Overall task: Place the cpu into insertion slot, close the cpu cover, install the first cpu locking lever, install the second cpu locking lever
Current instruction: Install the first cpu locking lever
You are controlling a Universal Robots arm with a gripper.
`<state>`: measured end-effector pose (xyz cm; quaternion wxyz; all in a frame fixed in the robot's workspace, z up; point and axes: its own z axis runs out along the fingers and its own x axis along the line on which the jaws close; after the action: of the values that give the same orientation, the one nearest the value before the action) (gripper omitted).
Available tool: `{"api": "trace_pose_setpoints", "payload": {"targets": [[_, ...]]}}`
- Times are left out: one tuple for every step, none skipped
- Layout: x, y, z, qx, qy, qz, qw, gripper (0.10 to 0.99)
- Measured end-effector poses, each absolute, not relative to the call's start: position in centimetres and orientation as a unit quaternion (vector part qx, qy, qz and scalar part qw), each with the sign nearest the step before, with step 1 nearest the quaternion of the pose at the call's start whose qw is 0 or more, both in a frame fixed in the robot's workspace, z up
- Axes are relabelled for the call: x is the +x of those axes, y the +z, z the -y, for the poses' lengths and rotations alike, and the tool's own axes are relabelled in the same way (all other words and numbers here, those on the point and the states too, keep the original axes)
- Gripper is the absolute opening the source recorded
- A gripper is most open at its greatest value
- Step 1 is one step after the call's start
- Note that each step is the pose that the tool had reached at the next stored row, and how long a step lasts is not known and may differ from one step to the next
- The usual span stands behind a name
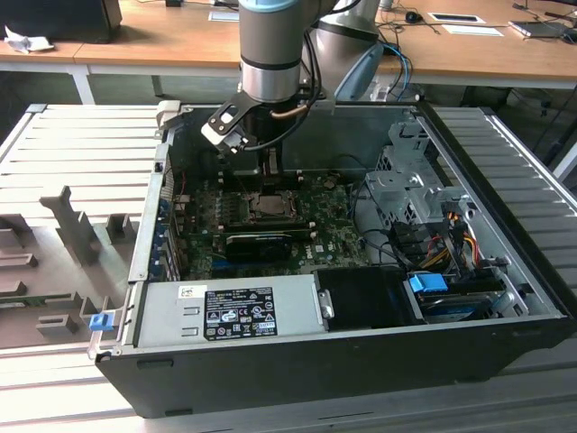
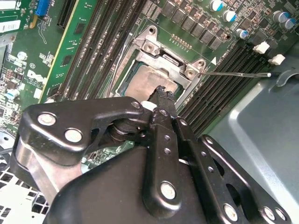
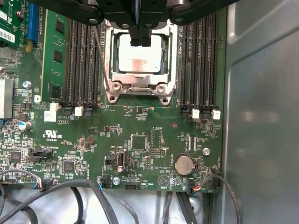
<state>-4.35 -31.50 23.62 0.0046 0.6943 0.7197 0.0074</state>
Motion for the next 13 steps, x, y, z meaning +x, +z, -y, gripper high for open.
{"api": "trace_pose_setpoints", "payload": {"targets": [[-4.3,23.6,31.5,0.694,0.007,-0.720,0.005,0.106],[-4.3,23.7,31.5,0.694,0.007,-0.720,0.005,0.106],[-4.3,23.7,31.5,0.694,0.007,-0.720,0.005,0.106],[-4.3,23.7,31.5,0.694,0.007,-0.720,0.005,0.106],[-4.4,23.8,31.5,0.694,0.007,-0.720,0.005,0.106],[-4.4,23.9,31.5,0.694,0.007,-0.720,0.005,0.106],[-4.4,24.1,31.5,0.694,0.007,-0.720,0.005,0.106],[-4.4,24.3,31.5,0.694,0.007,-0.720,0.005,0.106],[-4.3,24.6,31.5,0.694,0.007,-0.720,0.005,0.106],[-4.4,24.9,31.5,0.694,0.007,-0.720,0.005,0.106],[-4.4,25.0,31.5,0.694,0.007,-0.720,0.005,0.106],[-4.3,25.5,31.5,0.694,0.007,-0.720,0.005,0.106],[-4.4,25.8,31.5,0.694,0.007,-0.720,0.005,0.106]]}}
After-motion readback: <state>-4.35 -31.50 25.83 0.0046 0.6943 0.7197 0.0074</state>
